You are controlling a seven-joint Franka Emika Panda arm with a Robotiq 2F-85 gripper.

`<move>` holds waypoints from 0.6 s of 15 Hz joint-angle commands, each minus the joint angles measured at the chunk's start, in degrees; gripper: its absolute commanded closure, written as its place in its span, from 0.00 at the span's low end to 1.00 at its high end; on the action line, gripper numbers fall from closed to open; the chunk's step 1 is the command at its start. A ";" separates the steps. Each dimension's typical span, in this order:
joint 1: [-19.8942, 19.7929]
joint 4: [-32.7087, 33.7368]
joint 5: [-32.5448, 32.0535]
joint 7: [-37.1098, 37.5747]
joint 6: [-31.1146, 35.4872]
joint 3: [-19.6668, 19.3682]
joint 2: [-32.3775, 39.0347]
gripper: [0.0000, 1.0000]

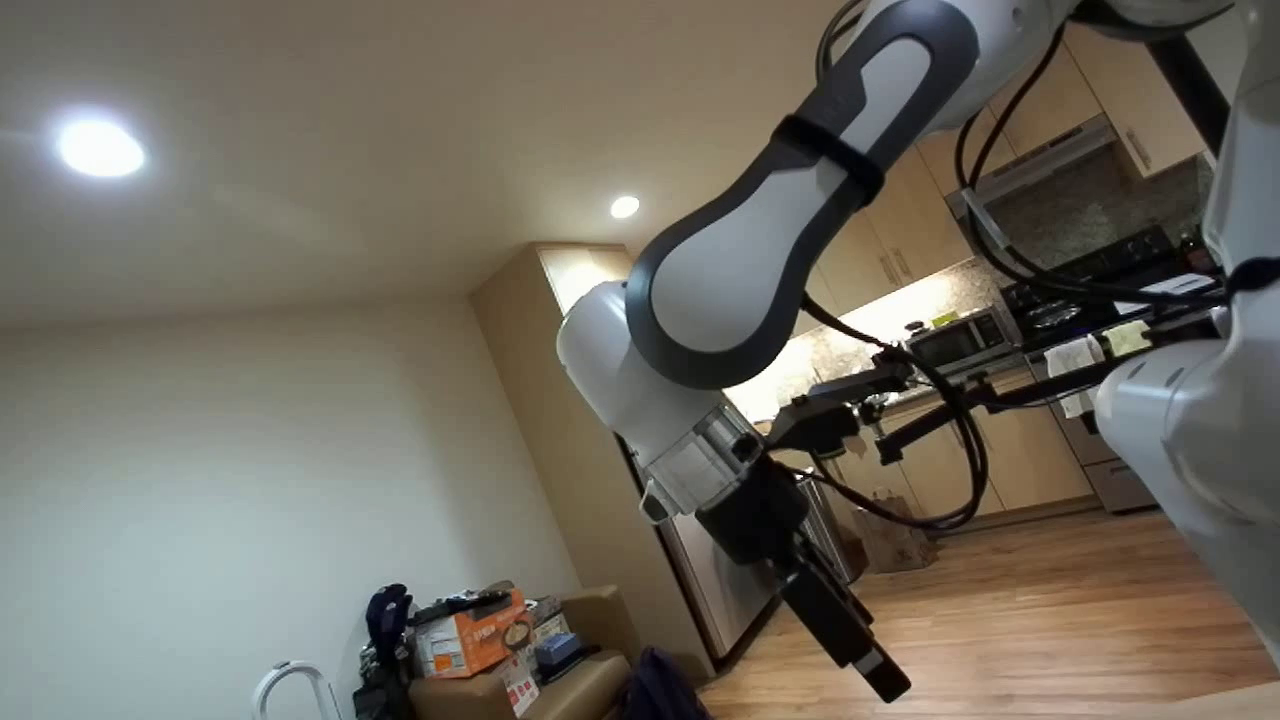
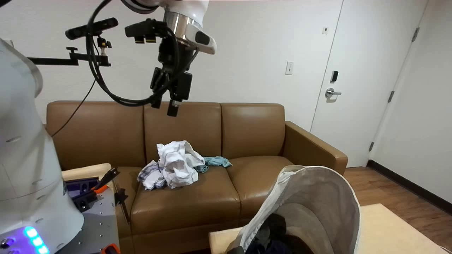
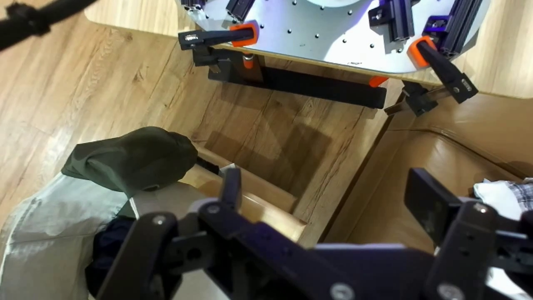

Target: Remove a black thing from the bag and put it on the couch

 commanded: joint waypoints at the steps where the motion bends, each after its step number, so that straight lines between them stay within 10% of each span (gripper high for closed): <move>1: 0.05 0.12 -0.01 0.03 -0.16 0.02 -0.06 0.00; 3: 0.05 0.12 -0.01 0.03 -0.17 0.02 -0.08 0.00; 9: -4.15 -5.94 2.82 1.99 29.08 -5.57 4.57 0.00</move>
